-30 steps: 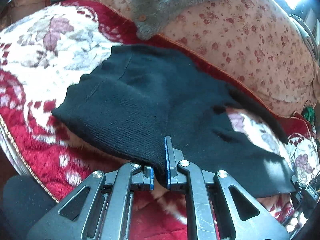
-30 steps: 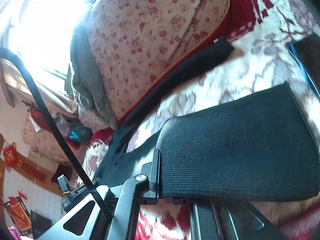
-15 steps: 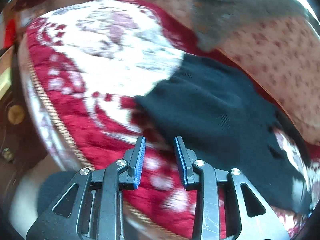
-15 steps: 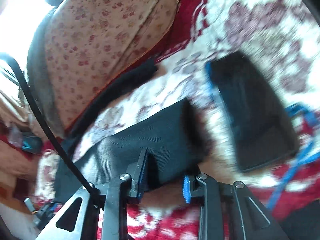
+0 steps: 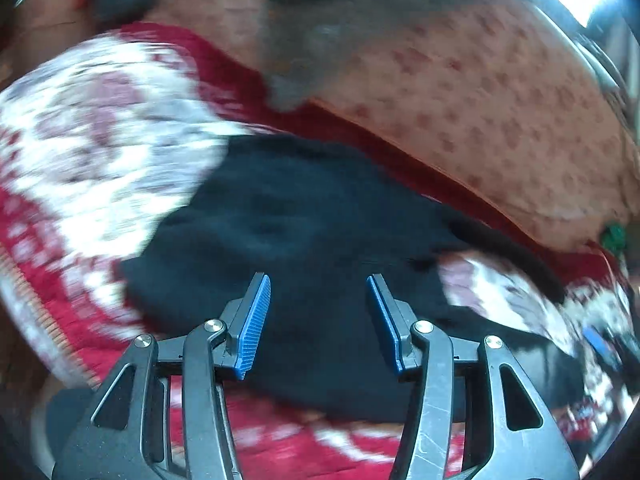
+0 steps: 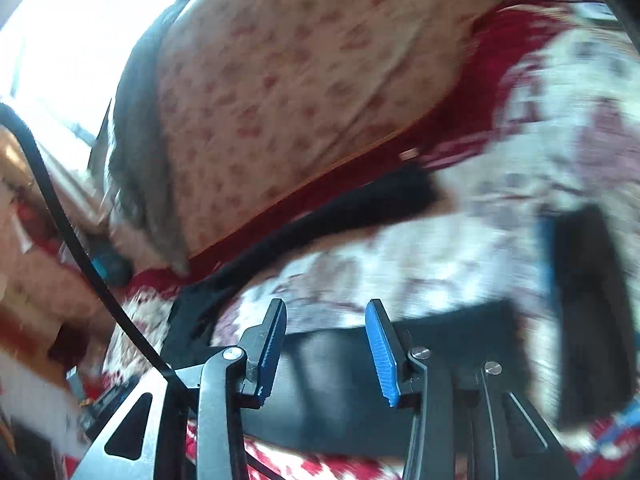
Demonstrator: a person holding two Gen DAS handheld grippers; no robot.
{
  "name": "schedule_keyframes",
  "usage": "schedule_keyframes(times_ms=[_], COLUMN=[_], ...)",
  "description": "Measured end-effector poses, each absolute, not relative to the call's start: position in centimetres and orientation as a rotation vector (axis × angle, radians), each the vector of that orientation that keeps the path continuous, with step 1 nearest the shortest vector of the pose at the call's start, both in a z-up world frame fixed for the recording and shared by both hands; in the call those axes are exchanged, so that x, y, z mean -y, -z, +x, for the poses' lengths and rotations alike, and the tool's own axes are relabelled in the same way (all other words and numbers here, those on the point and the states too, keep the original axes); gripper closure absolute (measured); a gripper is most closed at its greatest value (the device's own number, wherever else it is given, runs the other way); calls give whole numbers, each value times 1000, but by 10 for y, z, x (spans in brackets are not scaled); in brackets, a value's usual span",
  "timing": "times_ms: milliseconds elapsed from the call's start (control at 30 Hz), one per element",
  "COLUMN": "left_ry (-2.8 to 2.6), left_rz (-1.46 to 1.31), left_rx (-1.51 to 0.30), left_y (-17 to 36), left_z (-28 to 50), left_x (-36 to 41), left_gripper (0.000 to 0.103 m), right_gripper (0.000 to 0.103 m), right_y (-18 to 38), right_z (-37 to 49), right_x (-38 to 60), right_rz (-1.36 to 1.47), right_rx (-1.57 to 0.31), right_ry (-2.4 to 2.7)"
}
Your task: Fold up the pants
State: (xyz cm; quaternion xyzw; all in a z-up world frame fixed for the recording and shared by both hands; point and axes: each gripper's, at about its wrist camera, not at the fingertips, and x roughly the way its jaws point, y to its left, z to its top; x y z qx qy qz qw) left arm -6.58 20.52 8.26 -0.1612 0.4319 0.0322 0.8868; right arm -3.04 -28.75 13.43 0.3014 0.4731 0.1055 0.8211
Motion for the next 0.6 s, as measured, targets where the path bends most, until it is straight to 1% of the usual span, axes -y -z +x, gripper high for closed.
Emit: schedule_keyframes(times_ms=[133, 200, 233, 333, 433, 600], left_ry=[25, 52, 70, 119, 144, 176], left_rz=[-241, -194, -178, -147, -135, -116], left_rx=[-932, -933, -932, -948, -973, -1012], left_y=[-80, -80, -80, -78, -71, -62], left_z=[-21, -1, 11, 51, 83, 127], left_x=[-166, -152, -146, -132, -128, -118], left_gripper=[53, 53, 53, 53, 53, 53], right_gripper=[61, 56, 56, 56, 56, 55], right_y=[-119, -114, -113, -109, -97, -71], right_z=[16, 35, 47, 76, 116, 160], right_x=[258, 246, 240, 229, 211, 179], right_rz=[591, 547, 521, 474, 418, 291], right_rx=[-1057, -1082, -1092, -1108, -1148, -1223], right_ry=[-325, -354, -370, -412, -460, -565])
